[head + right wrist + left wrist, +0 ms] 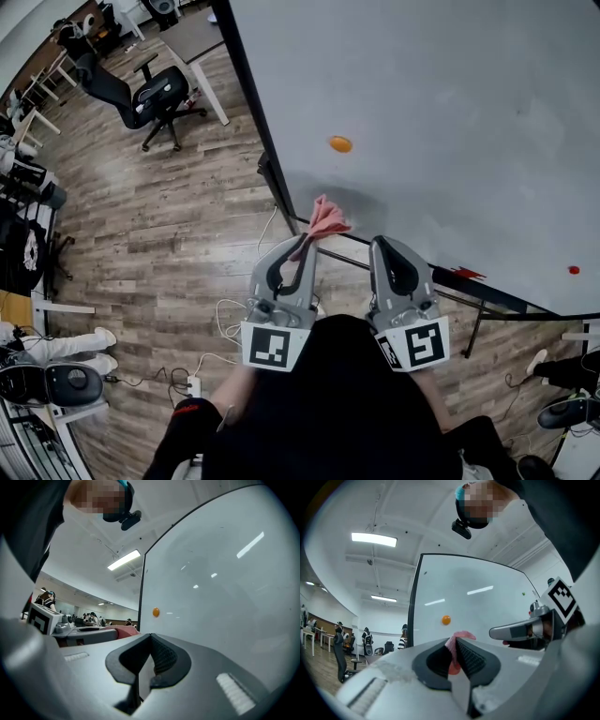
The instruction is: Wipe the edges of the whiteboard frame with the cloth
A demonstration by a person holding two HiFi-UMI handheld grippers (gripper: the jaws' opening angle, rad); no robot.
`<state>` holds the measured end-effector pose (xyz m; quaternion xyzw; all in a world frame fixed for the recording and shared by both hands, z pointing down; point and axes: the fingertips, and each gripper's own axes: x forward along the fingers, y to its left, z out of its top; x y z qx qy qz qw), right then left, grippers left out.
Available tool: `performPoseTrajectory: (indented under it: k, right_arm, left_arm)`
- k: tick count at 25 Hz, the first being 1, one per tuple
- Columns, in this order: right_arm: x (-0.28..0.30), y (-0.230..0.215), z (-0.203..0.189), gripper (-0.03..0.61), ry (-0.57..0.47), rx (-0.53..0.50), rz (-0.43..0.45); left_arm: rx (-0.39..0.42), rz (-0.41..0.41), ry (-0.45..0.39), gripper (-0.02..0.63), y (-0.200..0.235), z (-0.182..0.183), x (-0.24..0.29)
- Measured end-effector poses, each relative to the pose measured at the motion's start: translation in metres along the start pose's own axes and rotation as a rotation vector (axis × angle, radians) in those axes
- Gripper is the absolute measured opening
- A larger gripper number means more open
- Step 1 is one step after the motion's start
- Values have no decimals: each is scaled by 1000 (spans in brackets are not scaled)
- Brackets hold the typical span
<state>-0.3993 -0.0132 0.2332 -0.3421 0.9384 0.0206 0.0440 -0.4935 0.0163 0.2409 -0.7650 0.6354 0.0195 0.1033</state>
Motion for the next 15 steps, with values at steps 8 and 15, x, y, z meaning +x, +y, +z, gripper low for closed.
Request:
performPoseTrajectory:
  k: [8,15]
  right_arm:
    - [3,1,0,0,5,8,3]
    - [-4,5,-12,0,18,22,-5]
  left_arm:
    - [1,-4,14,17,1,-1,1]
    - [5,-15,19,17,-3,-9,-5]
